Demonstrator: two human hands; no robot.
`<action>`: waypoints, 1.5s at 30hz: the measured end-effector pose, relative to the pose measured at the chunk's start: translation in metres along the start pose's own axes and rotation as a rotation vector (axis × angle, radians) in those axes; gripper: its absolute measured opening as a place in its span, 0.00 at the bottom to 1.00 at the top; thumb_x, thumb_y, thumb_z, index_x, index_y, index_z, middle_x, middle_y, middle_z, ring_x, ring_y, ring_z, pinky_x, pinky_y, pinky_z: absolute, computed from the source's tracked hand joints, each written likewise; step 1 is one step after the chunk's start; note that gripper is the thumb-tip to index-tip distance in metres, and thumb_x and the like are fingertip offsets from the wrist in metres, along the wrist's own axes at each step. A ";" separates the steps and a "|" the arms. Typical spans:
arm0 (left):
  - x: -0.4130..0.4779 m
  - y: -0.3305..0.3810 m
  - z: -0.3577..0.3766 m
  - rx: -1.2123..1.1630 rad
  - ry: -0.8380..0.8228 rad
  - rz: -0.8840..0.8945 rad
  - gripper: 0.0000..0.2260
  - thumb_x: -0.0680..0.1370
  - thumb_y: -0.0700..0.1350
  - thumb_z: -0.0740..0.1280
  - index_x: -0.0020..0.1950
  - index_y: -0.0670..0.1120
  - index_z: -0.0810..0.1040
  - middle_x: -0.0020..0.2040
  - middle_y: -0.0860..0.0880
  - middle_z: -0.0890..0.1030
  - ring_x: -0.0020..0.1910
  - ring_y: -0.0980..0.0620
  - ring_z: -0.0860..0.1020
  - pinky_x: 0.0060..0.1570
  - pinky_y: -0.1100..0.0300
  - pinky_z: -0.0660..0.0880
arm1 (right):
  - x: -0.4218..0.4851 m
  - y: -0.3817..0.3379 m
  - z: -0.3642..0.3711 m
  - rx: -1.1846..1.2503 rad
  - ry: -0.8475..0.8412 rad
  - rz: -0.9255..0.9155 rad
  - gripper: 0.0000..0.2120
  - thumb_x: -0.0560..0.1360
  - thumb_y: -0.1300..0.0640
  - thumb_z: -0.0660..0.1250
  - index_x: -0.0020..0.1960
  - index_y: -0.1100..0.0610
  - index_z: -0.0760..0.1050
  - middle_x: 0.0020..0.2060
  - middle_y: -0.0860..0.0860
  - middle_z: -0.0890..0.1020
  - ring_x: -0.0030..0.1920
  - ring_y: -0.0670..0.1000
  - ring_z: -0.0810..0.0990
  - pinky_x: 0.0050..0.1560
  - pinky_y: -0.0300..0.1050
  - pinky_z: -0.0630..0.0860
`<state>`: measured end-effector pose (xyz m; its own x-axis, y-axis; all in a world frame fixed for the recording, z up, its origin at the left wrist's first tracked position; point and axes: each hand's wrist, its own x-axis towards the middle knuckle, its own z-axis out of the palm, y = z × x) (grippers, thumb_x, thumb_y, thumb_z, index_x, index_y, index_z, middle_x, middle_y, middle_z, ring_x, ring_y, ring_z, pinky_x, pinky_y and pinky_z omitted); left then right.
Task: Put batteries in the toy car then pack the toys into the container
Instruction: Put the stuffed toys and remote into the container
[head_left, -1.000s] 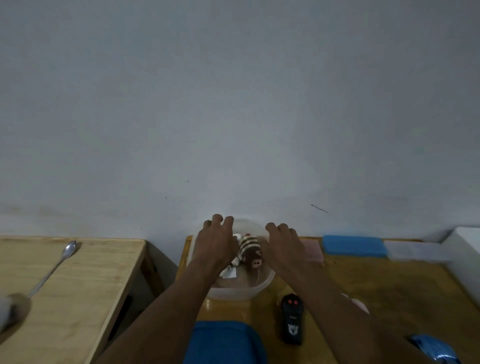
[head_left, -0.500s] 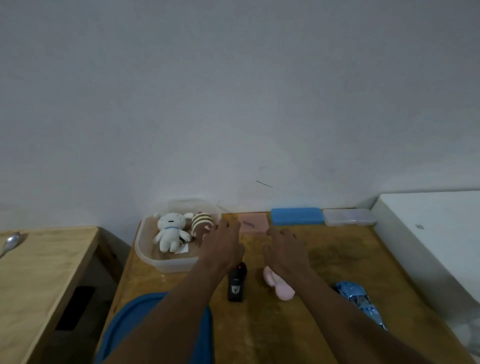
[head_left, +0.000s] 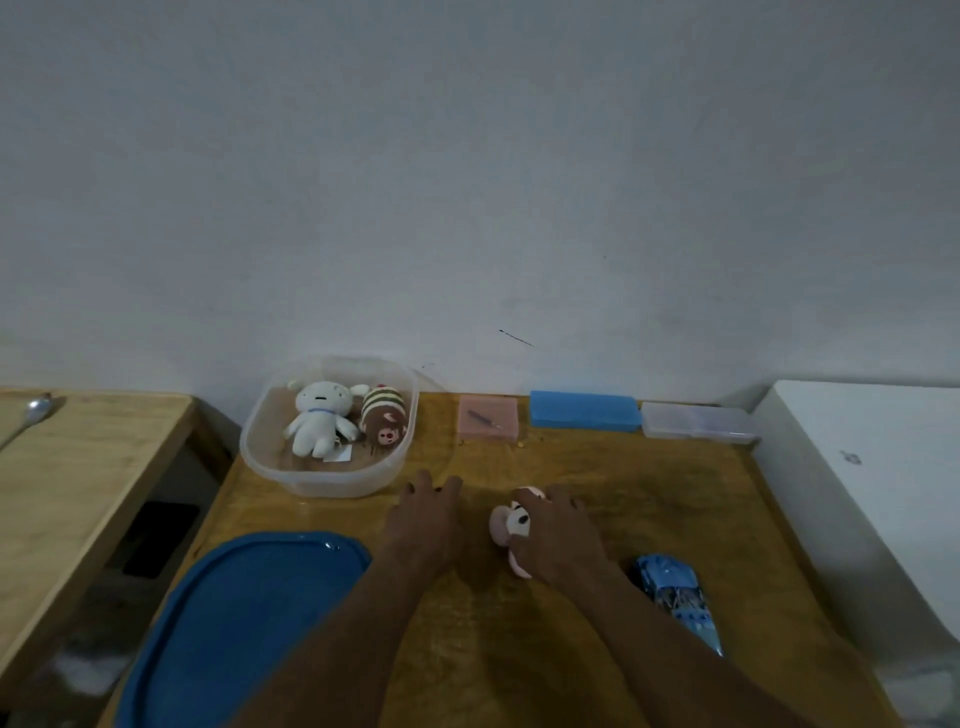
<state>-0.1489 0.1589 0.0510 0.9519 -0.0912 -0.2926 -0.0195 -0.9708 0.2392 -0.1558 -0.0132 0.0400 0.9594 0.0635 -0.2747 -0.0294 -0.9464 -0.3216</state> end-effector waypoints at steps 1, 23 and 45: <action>0.000 -0.001 0.002 -0.005 -0.006 -0.016 0.24 0.79 0.49 0.63 0.74 0.50 0.60 0.71 0.41 0.61 0.67 0.40 0.66 0.61 0.47 0.73 | 0.000 0.002 0.001 -0.001 -0.009 -0.008 0.25 0.74 0.45 0.64 0.70 0.44 0.63 0.69 0.53 0.65 0.66 0.57 0.67 0.63 0.52 0.68; 0.036 0.005 0.024 -0.114 -0.118 -0.235 0.26 0.78 0.45 0.66 0.74 0.53 0.61 0.71 0.39 0.58 0.60 0.40 0.75 0.55 0.52 0.79 | 0.038 0.012 0.011 -0.094 -0.192 0.008 0.30 0.72 0.47 0.68 0.72 0.44 0.61 0.70 0.56 0.63 0.67 0.58 0.65 0.66 0.53 0.67; 0.022 -0.001 -0.066 -0.126 0.206 -0.113 0.27 0.73 0.42 0.68 0.71 0.49 0.66 0.67 0.38 0.64 0.58 0.37 0.74 0.52 0.50 0.75 | 0.050 -0.050 -0.058 0.107 0.035 -0.009 0.30 0.71 0.50 0.72 0.70 0.48 0.66 0.64 0.53 0.72 0.58 0.53 0.76 0.51 0.43 0.76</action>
<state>-0.1082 0.1722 0.1053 0.9883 0.0756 -0.1326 0.1163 -0.9358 0.3329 -0.0904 0.0184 0.0949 0.9690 0.0585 -0.2400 -0.0492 -0.9064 -0.4196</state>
